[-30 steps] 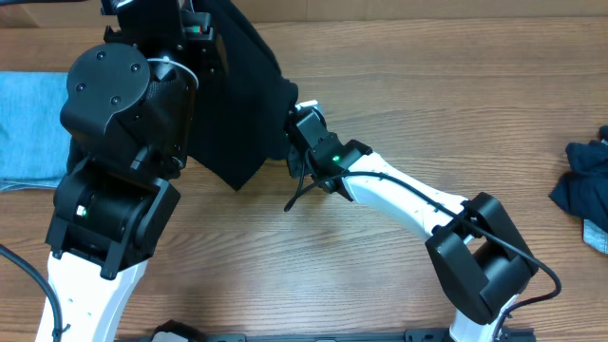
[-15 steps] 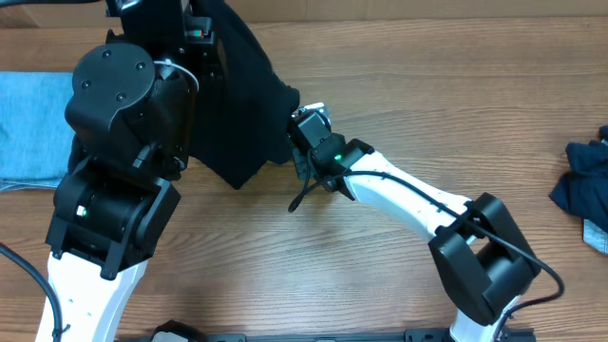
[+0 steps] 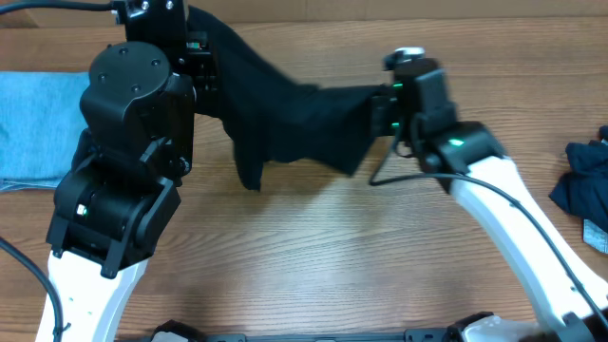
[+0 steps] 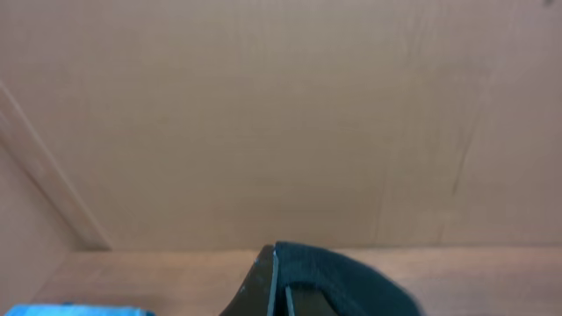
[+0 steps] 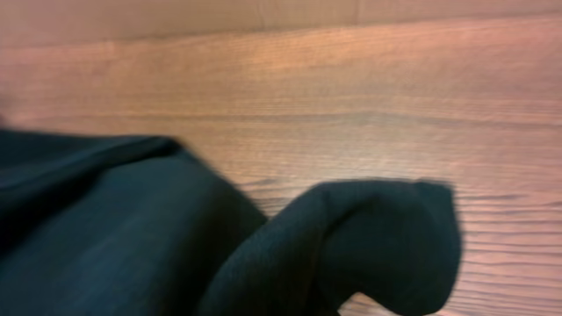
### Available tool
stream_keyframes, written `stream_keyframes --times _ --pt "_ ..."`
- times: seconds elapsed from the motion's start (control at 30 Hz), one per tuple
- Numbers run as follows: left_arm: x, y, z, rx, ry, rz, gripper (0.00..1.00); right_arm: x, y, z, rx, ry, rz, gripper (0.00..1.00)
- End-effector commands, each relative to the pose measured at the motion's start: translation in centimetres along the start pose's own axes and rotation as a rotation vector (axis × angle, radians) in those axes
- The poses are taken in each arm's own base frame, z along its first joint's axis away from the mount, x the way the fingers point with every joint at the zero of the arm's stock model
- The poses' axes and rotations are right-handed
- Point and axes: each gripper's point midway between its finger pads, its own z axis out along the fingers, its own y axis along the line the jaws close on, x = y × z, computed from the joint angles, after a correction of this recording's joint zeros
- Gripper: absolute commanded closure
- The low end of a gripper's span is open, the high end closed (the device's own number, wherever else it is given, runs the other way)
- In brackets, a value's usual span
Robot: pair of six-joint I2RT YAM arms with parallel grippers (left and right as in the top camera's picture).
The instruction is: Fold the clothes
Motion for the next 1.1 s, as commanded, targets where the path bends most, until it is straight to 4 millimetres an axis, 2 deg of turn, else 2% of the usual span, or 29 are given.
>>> stream_keyframes --times 0.0,0.23,0.27,0.4,0.47,0.63,0.67,0.8,0.93,1.07 --pt "0.8 1.0 1.1 -0.059 0.044 0.008 0.95 -0.9 0.8 -1.6 -0.051 -0.022 -0.063 0.96" --pt "7.2 2.4 5.0 -0.145 0.266 0.020 0.79 -0.5 0.8 -1.6 -0.054 -0.006 -0.094 0.96" --pt "8.0 2.4 5.5 -0.146 0.293 0.027 0.75 -0.6 0.7 -1.6 -0.051 -0.007 -0.092 0.96" --pt "9.7 1.8 6.1 -0.121 0.354 0.048 0.54 -0.7 0.1 -1.6 -0.038 -0.010 -0.084 0.96" --pt "10.5 1.8 6.2 -0.121 0.383 0.058 0.48 -0.8 -0.1 -1.6 -0.032 -0.013 -0.081 0.96" --pt "12.9 2.2 6.7 -0.101 0.477 0.062 0.45 -1.0 -0.1 -1.6 -0.033 -0.019 -0.080 0.96" --pt "14.3 1.3 6.8 -0.040 0.530 0.036 0.49 -1.0 -0.1 -1.6 -0.033 -0.017 -0.080 0.96" --pt "17.3 -3.0 6.4 0.208 0.658 -0.026 0.56 -1.0 -0.1 -1.6 -0.031 -0.020 -0.081 0.96" --pt "20.0 -7.4 5.4 0.443 0.772 -0.069 0.57 -1.3 -0.1 -1.6 -0.033 -0.032 -0.075 0.96" --pt "22.6 -10.4 4.5 0.572 0.848 -0.082 0.56 -1.4 0.0 -1.6 -0.035 -0.036 0.023 0.96"
